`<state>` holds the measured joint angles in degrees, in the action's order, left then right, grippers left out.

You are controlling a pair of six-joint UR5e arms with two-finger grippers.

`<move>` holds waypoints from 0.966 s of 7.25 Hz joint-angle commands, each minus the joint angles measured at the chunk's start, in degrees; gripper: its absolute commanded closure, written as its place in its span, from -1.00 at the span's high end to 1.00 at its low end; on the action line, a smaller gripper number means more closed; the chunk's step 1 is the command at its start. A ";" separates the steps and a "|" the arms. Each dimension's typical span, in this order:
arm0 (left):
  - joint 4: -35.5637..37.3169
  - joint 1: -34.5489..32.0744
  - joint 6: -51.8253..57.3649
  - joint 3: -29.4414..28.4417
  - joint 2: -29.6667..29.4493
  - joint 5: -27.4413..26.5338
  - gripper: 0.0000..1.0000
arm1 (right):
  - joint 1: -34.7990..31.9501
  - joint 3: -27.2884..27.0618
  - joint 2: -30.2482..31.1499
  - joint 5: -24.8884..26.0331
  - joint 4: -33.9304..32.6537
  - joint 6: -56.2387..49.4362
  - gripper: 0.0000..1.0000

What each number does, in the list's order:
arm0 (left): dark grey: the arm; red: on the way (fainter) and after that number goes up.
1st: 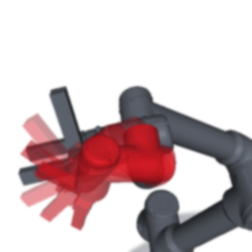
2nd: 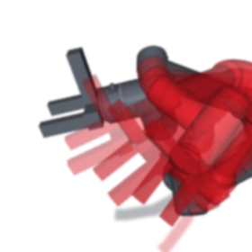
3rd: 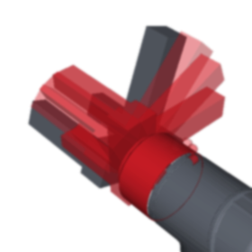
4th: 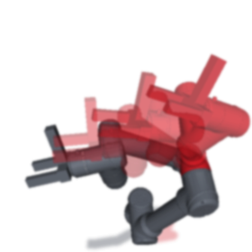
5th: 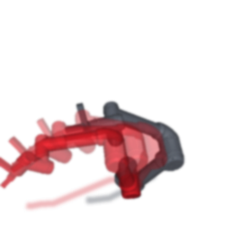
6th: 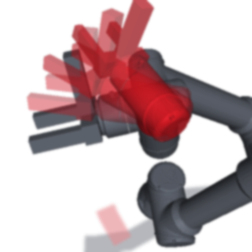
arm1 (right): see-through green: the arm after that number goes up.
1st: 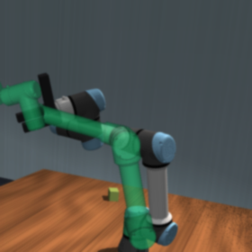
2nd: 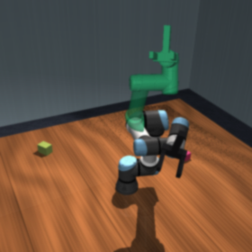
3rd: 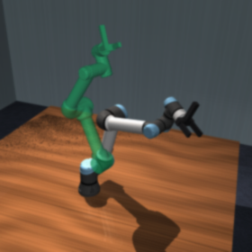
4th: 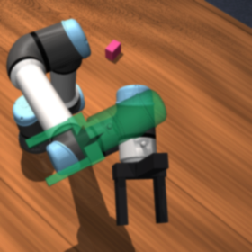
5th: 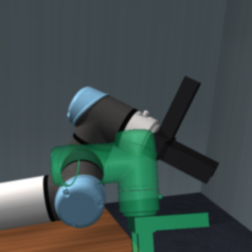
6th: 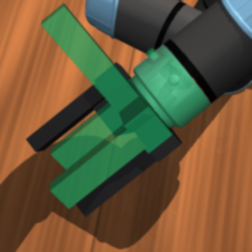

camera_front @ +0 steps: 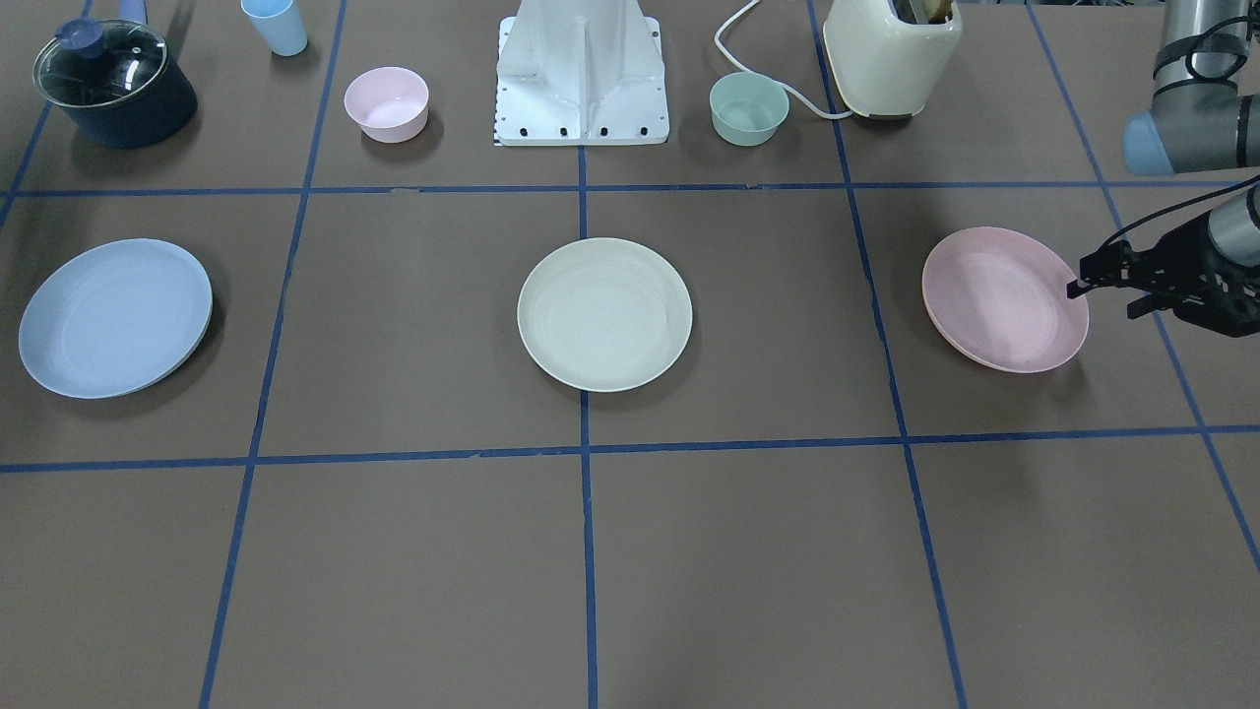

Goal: Stack three plates with pink and blue
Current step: 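Grasp the pink plate's rim with the left gripper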

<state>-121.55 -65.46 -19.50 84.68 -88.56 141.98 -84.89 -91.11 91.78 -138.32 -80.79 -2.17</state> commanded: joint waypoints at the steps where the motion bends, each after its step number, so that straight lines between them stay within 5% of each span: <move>1: -1.33 2.17 -1.15 -2.14 -0.39 -0.03 0.88 | 0.08 0.58 0.06 -1.51 0.11 0.06 1.00; 3: -1.33 3.14 -1.07 -2.59 -0.39 -0.12 0.56 | -0.01 0.50 0.06 -1.69 0.11 0.06 1.00; 4: -1.33 3.84 -1.15 -2.67 -0.30 -0.12 -0.59 | 0.08 0.58 0.06 -1.69 0.11 0.06 1.00; 5: -1.24 3.85 -1.07 -3.11 -0.30 -0.12 -1.00 | -0.01 0.59 0.06 -1.77 0.11 0.06 1.00; 7: -1.24 3.76 -1.76 -2.50 -0.12 0.66 -1.00 | -0.01 0.50 0.24 -2.82 0.20 0.06 1.00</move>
<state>-122.80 -61.68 -20.86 81.86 -88.78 142.08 -84.89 -90.54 91.90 -140.52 -80.66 -2.11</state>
